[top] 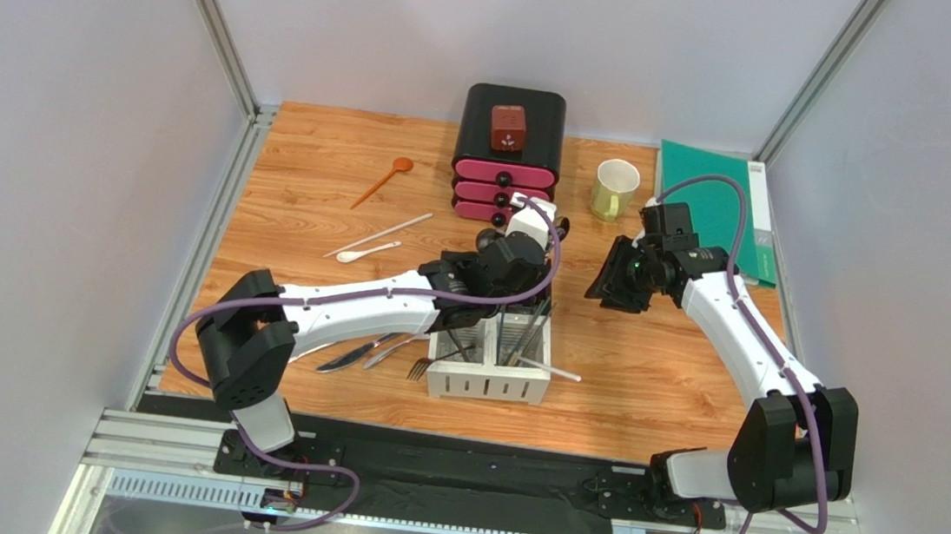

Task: Sort the eating utensils into containers
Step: Place the spoon in the storage box, then move the knife to the center of the board.

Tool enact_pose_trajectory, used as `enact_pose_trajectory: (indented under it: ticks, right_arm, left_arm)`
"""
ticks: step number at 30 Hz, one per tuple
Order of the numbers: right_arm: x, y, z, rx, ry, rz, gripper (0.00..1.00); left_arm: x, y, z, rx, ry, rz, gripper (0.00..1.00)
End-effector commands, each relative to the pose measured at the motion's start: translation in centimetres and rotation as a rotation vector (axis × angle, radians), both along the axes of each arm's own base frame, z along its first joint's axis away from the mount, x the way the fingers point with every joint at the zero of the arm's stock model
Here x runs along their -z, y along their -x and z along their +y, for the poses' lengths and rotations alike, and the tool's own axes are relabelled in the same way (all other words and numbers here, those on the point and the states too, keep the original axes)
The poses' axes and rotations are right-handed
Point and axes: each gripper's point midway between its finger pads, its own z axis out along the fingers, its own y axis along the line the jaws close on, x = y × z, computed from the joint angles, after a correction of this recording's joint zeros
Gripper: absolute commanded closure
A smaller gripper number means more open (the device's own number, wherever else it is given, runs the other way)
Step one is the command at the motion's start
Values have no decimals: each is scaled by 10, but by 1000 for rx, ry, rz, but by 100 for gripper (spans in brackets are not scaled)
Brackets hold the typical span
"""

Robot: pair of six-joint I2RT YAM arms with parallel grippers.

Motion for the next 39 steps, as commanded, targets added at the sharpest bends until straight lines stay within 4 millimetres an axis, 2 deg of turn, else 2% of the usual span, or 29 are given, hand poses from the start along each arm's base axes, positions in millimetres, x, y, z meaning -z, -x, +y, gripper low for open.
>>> enact_pose_trajectory:
  ticks: [1, 3, 8, 11, 15, 16, 18, 19, 21, 22, 23, 24, 25, 26, 27, 28, 32, 33, 39]
  right_arm:
    - [-8, -6, 0, -2, 3, -58, 62]
    - [-9, -6, -1, -4, 4, -63, 62]
    - [-8, -6, -2, 2, 10, -64, 62]
    - [-9, -6, -1, 1, 5, -69, 62]
    - [-7, -4, 0, -1, -5, -71, 61]
    - [-6, -4, -1, 4, -4, -69, 60]
    - [-7, -3, -1, 8, -3, -75, 60]
    - [-7, -3, -2, 10, 0, -76, 60]
    - [-9, -3, -3, 16, -3, -82, 60]
    - [-9, -2, -3, 17, -3, -83, 60]
    - [-9, -2, -4, 23, -1, -85, 60]
    - [-10, -3, -5, 28, 0, -88, 60]
    - [-9, -3, -5, 30, 5, -86, 60]
    - [-8, -3, -5, 31, 2, -88, 60]
    - [-6, -4, -5, 30, 5, -86, 60]
    - [-5, -4, -4, 29, 1, -83, 60]
    - [1, -5, -1, 28, -10, -61, 60]
    - [0, -6, 0, 31, -16, -62, 60]
    - [-5, -15, 4, 33, -40, -71, 60]
  left_arm:
    - [4, 21, 16, 11, -54, 37, 69]
    - [-8, 20, 20, -5, -43, 15, 69]
    - [-71, 16, 32, -36, 35, -86, 57]
    - [-95, 13, 44, -78, 51, -124, 56]
    - [-108, 13, 65, -131, 75, -105, 55]
    - [-107, 13, 80, -169, 80, -73, 55]
    - [-98, 14, 103, -230, 70, -29, 55]
    - [-95, 15, 128, -298, 73, 7, 55]
    - [-77, 20, 160, -375, 49, 59, 55]
    - [-76, 25, 191, -460, 69, 96, 55]
    - [-65, 29, 210, -511, 61, 127, 55]
    - [-68, 37, 224, -531, 100, 148, 55]
    - [-50, 46, 240, -570, 78, 201, 55]
    - [-44, 46, 262, -646, 89, 229, 55]
    - [-41, 55, 270, -663, 116, 261, 55]
    - [-25, 64, 281, -699, 108, 312, 55]
    - [-9, 87, 300, -822, 116, 408, 55]
    - [1, 98, 308, -907, 116, 466, 55]
    - [54, 124, 320, -1060, 16, 767, 55]
